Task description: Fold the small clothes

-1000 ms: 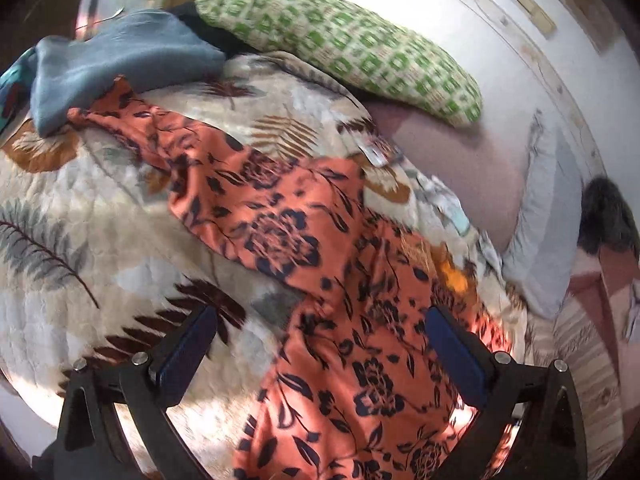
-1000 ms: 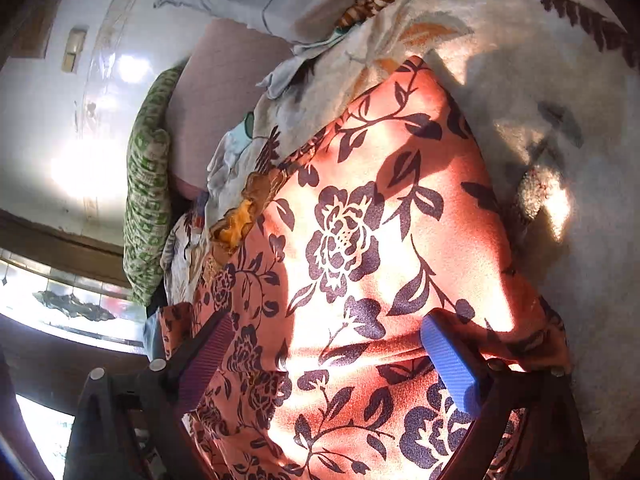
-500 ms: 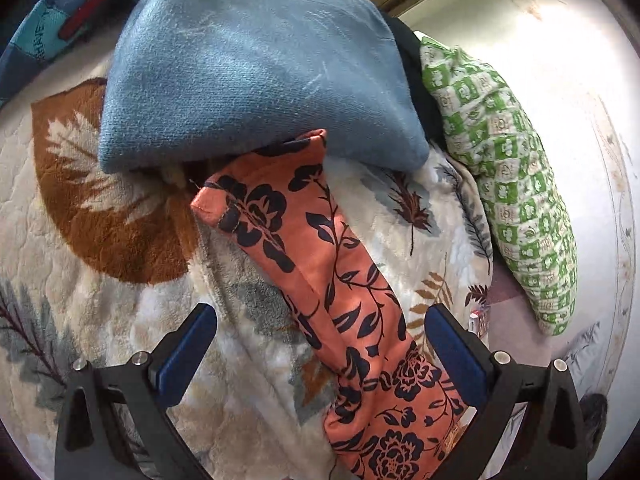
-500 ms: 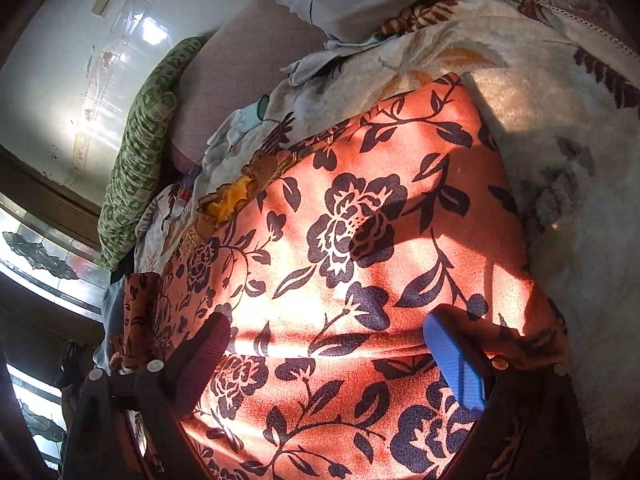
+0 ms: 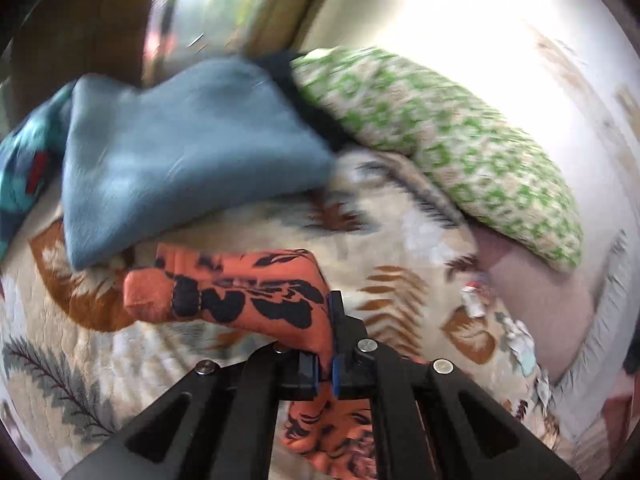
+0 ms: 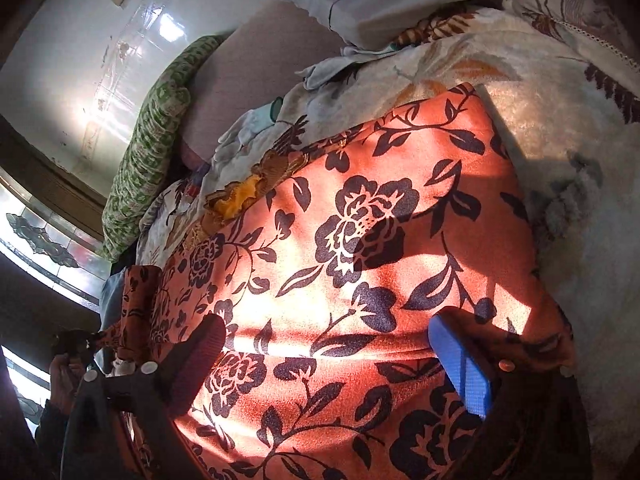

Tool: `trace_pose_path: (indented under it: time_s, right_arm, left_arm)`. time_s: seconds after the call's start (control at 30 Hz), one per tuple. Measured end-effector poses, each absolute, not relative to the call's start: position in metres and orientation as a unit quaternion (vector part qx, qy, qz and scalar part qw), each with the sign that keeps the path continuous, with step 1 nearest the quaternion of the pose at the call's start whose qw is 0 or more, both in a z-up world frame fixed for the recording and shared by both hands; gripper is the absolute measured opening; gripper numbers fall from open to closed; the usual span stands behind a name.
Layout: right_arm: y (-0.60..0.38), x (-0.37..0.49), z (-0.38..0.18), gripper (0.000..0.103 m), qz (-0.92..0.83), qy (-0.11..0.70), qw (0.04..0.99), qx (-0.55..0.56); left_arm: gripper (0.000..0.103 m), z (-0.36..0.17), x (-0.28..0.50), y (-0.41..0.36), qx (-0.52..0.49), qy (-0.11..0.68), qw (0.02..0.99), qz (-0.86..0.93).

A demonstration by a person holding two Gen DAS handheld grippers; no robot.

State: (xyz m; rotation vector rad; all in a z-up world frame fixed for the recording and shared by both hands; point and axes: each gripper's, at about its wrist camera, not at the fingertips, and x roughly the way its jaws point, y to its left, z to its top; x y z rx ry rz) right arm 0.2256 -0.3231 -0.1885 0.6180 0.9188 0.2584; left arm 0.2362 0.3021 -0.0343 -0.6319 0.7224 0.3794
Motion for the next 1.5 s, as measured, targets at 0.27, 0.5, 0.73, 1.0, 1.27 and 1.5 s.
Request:
trace_pose_path:
  time_s: [0.27, 0.5, 0.73, 1.0, 1.27, 1.5]
  right_arm:
    - [-0.347, 0.223, -0.184, 0.102, 0.143, 0.430, 0.810, 0.371]
    - [-0.383, 0.210, -0.167, 0.102, 0.126, 0.381, 0.812, 0.424]
    - [-0.404, 0.205, -0.159, 0.102, 0.108, 0.357, 0.810, 0.453]
    - [-0.360, 0.200, -0.130, 0.102, 0.086, 0.363, 0.881, 0.292]
    - [-0.212, 0.199, -0.110, 0.102, 0.097, 0.371, 0.908, -0.169]
    - [-0.225, 0.257, -0.109, 0.011, 0.035, 0.408, 0.900, -0.151]
  left_arm:
    - [0.004, 0.057, 0.239, 0.007, -0.110, 0.269, 0.953, -0.088]
    - [0.014, -0.048, 0.259, -0.173, -0.030, 0.380, 0.900, -0.212]
    - [0.064, -0.097, 0.243, -0.153, -0.034, 0.484, 0.841, -0.239]
    - [0.087, -0.056, 0.217, -0.006, -0.089, 0.413, 0.893, -0.157]
    - [0.087, -0.117, 0.235, 0.068, -0.080, 0.450, 0.888, -0.056]
    - [0.087, -0.162, 0.240, 0.090, -0.097, 0.482, 0.871, -0.025]
